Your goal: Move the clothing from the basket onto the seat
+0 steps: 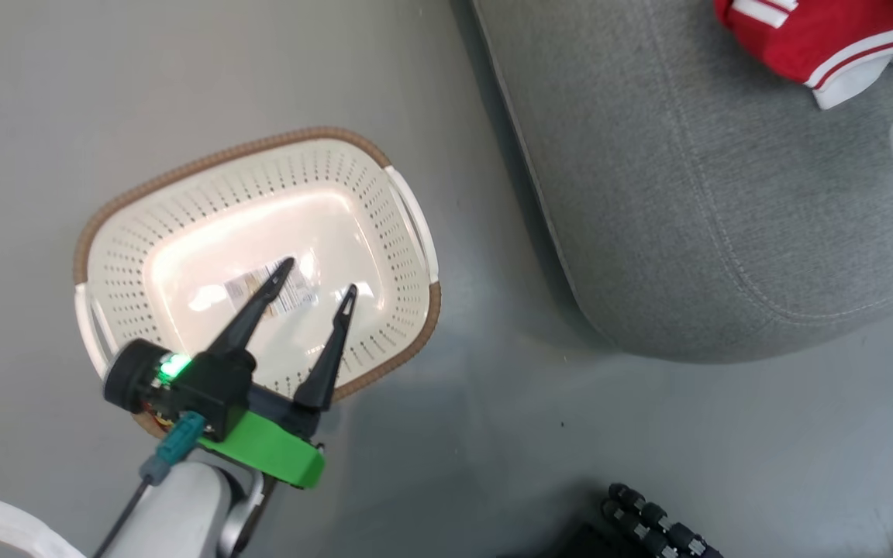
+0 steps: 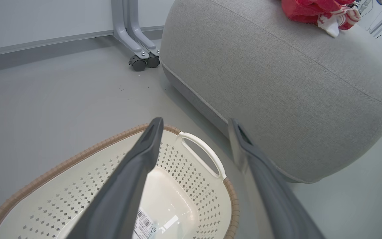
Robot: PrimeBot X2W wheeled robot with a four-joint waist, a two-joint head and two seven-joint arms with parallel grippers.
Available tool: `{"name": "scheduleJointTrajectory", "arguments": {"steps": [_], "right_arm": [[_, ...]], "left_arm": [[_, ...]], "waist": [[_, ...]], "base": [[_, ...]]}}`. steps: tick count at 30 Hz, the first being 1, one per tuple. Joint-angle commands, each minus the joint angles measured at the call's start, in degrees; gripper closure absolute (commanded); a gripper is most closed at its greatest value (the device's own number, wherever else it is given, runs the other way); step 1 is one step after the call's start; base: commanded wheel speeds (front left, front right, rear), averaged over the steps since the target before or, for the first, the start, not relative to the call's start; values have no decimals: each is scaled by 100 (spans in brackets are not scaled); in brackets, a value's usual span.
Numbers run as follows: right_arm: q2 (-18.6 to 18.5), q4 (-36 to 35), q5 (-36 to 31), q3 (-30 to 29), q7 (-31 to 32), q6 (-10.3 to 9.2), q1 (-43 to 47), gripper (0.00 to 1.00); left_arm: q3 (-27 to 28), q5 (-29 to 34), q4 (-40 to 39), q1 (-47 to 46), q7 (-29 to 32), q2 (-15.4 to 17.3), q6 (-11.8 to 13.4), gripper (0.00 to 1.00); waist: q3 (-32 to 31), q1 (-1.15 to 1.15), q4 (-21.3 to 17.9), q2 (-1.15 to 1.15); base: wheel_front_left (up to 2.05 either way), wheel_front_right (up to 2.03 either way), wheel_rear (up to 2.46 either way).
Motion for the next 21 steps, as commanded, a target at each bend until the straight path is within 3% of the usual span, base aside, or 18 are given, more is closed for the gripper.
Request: {"name": "scheduleJointTrajectory", "arguments": {"steps": [1, 10, 16, 21], "right_arm": [[-138, -77, 112, 136, 1, -10, 194, 0], [-585, -1134, 932, 930, 0, -10, 889, 0], [-670, -2103, 1321, 969, 0, -10, 1373, 0], [-531, -2892, 1491, 891, 1, -10, 1883, 0]], "left_arm": [[-27, -82, 65, 124, 1, -101, -12, 0], [223, -22, 277, 474, 1, -646, -12, 0], [524, 45, 307, 741, 2, -881, -12, 0], [783, 101, 282, 961, 2, -1020, -12, 0]], "waist": [[-749, 0, 52, 0], [-1871, 0, 48, 0], [-2457, 0, 126, 0], [-2850, 0, 294, 0]], "base": [[0, 0, 0], [0, 0, 0], [0, 0, 0], [0, 0, 0]]}}
